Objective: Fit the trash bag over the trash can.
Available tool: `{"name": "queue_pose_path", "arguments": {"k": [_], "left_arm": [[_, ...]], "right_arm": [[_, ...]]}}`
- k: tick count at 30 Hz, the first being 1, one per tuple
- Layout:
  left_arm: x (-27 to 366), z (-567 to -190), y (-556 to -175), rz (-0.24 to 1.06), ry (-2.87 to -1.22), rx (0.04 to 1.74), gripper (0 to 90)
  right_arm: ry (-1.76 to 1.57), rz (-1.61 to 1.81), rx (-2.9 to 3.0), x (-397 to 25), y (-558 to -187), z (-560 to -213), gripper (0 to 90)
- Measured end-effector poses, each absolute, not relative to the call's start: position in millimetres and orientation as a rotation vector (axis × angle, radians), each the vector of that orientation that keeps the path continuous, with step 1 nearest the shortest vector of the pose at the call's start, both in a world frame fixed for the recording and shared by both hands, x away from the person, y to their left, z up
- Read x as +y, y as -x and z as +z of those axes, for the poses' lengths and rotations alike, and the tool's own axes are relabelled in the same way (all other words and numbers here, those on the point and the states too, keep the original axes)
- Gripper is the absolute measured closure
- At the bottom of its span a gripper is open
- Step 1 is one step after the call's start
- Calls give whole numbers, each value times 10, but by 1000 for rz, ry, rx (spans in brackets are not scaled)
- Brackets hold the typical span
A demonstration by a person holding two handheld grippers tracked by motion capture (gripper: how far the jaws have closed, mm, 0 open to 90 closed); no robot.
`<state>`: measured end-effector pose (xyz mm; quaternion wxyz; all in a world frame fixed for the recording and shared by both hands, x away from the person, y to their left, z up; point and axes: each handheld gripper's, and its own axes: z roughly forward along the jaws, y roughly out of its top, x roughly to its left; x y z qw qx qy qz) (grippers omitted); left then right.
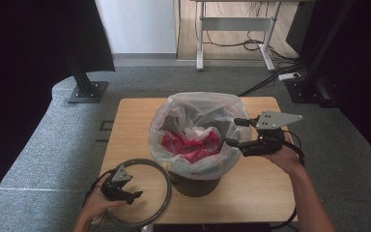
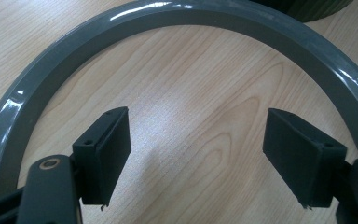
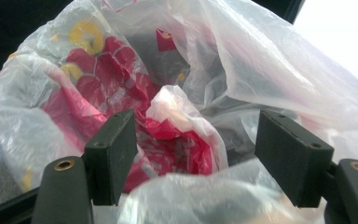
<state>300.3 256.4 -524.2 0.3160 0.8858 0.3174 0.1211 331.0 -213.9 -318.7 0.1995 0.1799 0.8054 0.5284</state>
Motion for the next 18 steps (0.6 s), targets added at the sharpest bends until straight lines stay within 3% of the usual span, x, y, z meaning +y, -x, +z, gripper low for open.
{"name": "queue_pose_path", "arguments": {"k": [18], "left_arm": [[2558, -5251, -3006, 318, -2333, 835, 234]], "right_arm": [[-544, 1497, 2158, -2568, -2999, -3420, 288]]}}
